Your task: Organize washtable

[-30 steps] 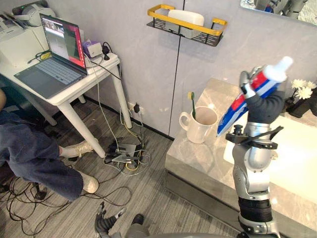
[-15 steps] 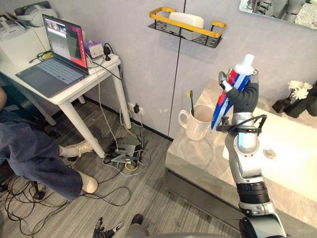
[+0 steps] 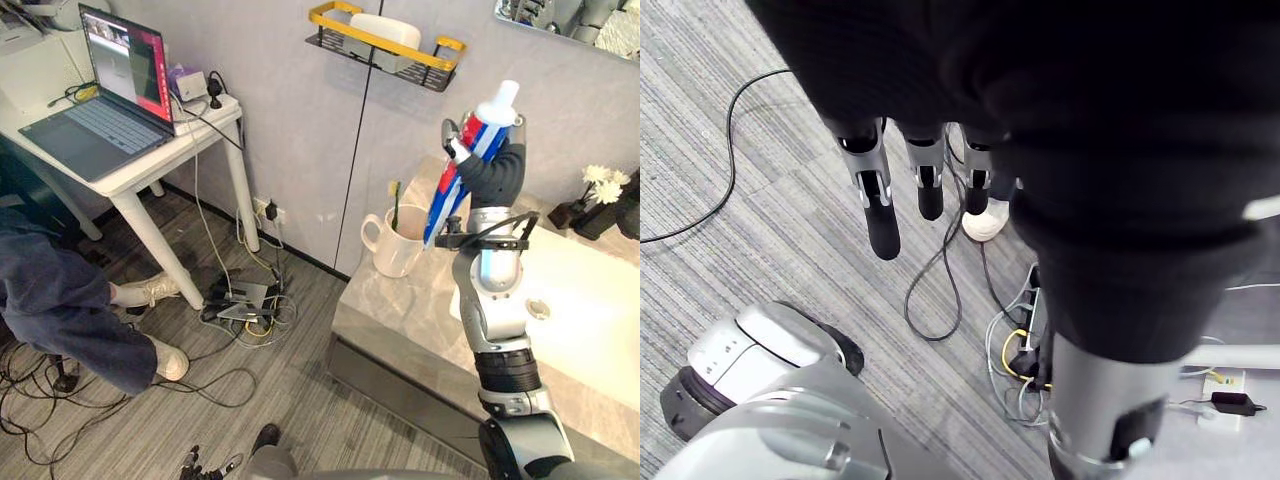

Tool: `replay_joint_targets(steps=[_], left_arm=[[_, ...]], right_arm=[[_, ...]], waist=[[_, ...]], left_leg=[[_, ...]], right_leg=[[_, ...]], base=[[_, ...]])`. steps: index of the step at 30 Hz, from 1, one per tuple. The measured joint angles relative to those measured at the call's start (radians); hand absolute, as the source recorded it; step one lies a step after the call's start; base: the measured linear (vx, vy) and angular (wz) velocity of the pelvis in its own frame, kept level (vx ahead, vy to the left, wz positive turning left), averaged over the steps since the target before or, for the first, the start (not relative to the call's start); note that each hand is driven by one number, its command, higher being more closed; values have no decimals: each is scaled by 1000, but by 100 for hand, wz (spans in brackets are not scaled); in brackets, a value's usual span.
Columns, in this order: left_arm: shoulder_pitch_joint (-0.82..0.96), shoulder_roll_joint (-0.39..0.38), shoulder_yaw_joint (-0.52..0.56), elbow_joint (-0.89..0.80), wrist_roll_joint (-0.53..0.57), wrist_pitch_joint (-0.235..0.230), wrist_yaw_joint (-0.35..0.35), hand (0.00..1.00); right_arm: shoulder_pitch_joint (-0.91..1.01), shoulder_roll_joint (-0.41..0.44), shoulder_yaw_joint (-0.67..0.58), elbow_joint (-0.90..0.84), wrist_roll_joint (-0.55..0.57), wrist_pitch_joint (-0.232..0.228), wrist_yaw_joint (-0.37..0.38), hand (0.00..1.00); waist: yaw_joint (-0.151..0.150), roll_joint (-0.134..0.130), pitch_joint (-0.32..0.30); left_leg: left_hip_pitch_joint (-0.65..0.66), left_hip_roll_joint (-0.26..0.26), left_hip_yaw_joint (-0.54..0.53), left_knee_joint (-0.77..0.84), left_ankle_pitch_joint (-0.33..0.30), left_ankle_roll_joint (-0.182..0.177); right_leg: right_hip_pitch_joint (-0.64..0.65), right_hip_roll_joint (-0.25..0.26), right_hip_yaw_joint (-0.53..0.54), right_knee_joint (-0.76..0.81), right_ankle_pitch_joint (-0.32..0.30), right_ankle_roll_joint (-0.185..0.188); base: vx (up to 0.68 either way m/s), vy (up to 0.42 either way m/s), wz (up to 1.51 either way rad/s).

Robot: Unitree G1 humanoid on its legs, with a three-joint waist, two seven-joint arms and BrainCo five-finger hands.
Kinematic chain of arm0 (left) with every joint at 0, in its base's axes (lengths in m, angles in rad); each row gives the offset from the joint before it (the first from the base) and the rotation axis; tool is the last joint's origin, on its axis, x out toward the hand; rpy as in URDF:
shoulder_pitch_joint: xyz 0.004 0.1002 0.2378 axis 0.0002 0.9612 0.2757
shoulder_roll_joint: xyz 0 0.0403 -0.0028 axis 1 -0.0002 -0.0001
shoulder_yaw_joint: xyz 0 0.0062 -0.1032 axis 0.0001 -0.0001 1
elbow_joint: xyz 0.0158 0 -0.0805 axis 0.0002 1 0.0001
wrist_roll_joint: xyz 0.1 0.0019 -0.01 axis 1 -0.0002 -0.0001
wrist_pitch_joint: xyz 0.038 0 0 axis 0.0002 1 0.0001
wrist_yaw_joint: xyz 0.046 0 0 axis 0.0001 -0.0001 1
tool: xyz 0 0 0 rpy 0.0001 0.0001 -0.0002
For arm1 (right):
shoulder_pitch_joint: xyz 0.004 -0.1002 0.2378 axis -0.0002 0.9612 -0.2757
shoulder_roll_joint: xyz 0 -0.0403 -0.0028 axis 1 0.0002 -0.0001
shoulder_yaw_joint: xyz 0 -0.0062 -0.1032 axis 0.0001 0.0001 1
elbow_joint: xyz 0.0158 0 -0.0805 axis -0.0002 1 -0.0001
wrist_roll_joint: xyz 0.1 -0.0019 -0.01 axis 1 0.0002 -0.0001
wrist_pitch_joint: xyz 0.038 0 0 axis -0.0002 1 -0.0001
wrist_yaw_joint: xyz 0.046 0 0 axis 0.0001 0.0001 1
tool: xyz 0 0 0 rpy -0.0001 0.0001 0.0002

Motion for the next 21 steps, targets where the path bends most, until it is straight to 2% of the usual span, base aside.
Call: replay_joint_targets(steps=[21], left_arm=[[-3,10,0,29,-2,0,0,0]], right_arm=[[-93,-36,-41,-1,3,0,-38,100]], waist=[[-1,-7,29]], left_leg=[[17,2,14,-3,0,0]], right_leg=[[3,0,18,6,0,0]], base=[[-1,0,-1]])
